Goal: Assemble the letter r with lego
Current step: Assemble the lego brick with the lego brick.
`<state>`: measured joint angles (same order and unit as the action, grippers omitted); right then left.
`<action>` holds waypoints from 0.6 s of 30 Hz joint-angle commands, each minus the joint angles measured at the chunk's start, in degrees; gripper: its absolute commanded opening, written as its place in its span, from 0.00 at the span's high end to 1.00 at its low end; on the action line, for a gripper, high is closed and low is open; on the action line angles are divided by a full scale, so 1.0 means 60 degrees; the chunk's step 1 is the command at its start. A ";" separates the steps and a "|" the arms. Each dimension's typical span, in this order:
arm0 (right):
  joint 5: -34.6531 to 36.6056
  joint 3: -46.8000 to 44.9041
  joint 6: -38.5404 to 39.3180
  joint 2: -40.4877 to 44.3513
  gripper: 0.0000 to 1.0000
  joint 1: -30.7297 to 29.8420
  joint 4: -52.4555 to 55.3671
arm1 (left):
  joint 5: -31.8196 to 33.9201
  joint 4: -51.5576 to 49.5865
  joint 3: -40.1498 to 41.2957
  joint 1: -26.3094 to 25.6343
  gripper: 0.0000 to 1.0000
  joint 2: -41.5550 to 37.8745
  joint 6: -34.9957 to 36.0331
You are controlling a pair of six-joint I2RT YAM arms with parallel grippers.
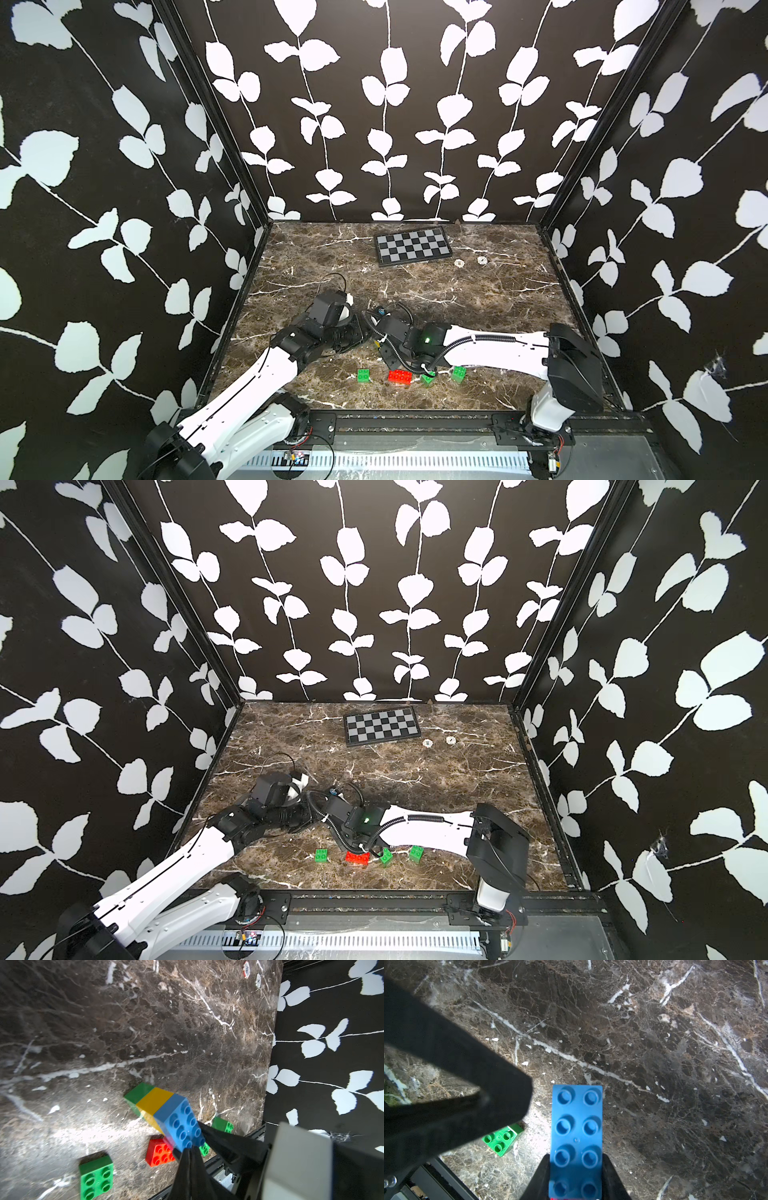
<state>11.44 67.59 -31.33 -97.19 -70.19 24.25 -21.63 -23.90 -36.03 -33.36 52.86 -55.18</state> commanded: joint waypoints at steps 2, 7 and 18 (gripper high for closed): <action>-0.0039 0.0092 -0.0055 -0.0044 0.97 -0.0078 -0.0003 | -0.0187 0.0479 -0.0279 -0.0061 1.00 0.0255 -0.0201; -0.0028 0.0102 -0.0059 -0.0037 0.92 -0.0078 -0.0002 | -0.0379 0.0835 -0.0293 -0.0212 1.00 0.0662 -0.0281; -0.0073 0.0130 -0.0023 -0.0047 0.91 -0.0078 -0.0013 | 0.0228 -0.0574 -0.0703 -0.0572 1.00 0.1675 0.0136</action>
<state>11.49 67.59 -31.70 -97.19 -70.17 24.34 -22.44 -21.43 -37.71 -36.03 61.67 -56.58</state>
